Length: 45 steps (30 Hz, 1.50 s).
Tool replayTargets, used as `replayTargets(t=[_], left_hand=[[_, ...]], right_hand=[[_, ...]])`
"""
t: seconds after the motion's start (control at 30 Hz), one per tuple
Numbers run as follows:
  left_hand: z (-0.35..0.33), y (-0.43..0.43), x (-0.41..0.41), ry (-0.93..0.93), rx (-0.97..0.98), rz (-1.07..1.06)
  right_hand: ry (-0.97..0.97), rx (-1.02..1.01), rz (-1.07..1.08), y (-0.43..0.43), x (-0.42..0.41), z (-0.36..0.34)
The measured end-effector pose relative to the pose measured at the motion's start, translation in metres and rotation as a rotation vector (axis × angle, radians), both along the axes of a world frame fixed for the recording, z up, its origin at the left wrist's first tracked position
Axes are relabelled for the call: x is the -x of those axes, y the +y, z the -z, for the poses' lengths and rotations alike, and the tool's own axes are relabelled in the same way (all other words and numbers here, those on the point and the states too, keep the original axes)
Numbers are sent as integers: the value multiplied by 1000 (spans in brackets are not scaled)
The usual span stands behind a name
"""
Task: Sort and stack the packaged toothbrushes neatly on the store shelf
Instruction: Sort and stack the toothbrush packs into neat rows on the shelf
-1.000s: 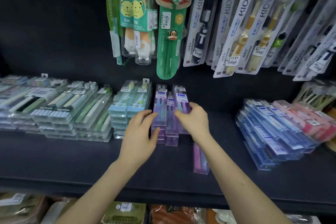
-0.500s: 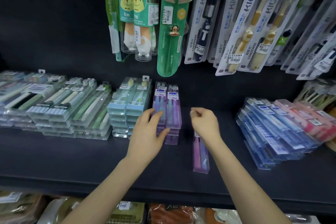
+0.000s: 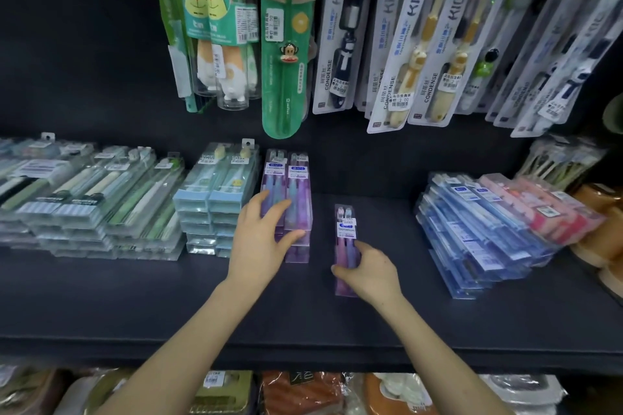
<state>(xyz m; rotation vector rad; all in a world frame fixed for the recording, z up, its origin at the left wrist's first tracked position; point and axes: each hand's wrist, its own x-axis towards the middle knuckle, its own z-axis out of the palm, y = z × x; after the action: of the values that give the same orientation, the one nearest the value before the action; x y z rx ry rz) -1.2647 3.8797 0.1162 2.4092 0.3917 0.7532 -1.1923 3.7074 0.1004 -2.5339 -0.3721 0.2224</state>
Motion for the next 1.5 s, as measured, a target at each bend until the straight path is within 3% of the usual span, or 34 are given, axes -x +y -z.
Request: replayTargets(t=[0.27, 0.47, 0.57, 0.73, 0.97, 1.33, 1.4, 1.5], left_hand=[[-3, 3, 2, 6, -36, 24], [-2, 7, 2, 12, -51, 42], [0, 8, 4, 7, -47, 42], [0, 10, 3, -6, -28, 32], [1, 8, 2, -19, -27, 29], [-6, 5, 6, 16, -40, 27], [-12, 2, 15, 22, -95, 13], [-15, -2, 33, -109, -220, -38]], right_hand=[[-9, -70, 27, 33, -16, -6], [-106, -264, 156, 26, -12, -36], [-176, -384, 102, 27, -5, -61], [-246, -238, -76, 60, 1, -87], [-320, -42, -65, 91, -3, -91], [-332, -85, -104, 88, -1, -88], [-348, -143, -97, 79, 3, -88], [-418, -180, -10, 42, 12, -80]])
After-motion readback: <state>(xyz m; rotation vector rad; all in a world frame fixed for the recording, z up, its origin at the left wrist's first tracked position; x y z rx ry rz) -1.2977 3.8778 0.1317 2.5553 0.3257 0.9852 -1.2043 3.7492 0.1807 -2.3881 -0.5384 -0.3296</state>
